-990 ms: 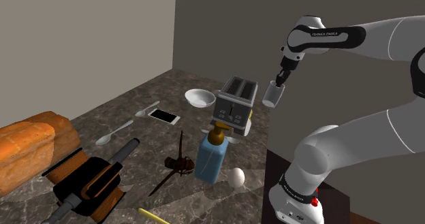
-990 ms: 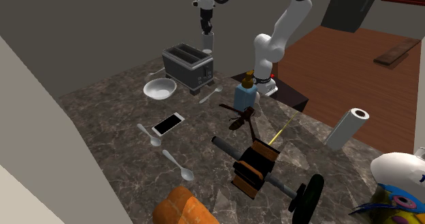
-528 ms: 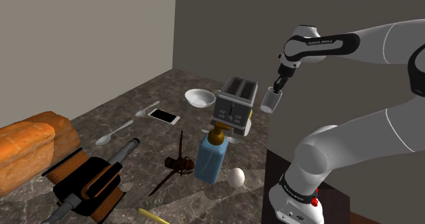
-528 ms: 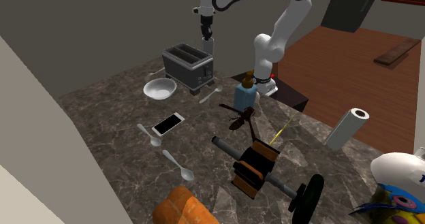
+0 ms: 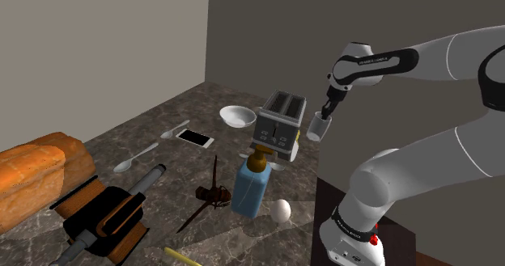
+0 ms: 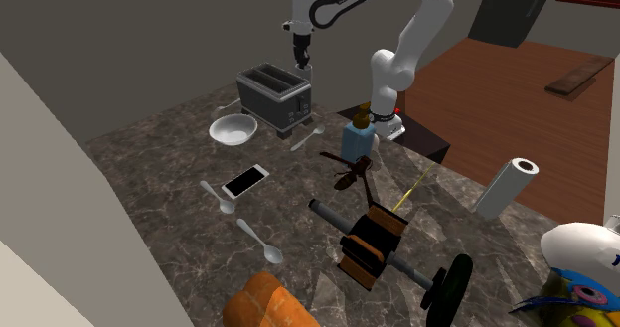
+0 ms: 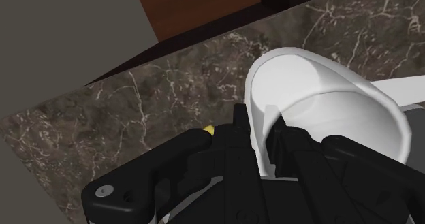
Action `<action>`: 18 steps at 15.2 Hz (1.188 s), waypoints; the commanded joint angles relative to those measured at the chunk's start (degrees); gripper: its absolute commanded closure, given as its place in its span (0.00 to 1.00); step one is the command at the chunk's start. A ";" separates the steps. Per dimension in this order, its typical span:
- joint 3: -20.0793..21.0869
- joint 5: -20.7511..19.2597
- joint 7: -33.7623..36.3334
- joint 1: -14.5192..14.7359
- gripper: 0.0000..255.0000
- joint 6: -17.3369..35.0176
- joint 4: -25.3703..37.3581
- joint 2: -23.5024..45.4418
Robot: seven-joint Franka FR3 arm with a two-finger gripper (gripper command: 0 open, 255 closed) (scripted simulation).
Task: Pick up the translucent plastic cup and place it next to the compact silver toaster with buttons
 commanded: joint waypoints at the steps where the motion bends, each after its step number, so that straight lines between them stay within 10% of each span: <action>1: -0.49 -0.19 -0.02 0.02 1.00 1.83 -1.08 0.70; 17: -2.58 -0.69 -0.28 0.30 1.00 9.15 -4.87 4.28; 18: -2.59 -0.69 -0.28 0.30 0.00 9.16 -4.88 4.28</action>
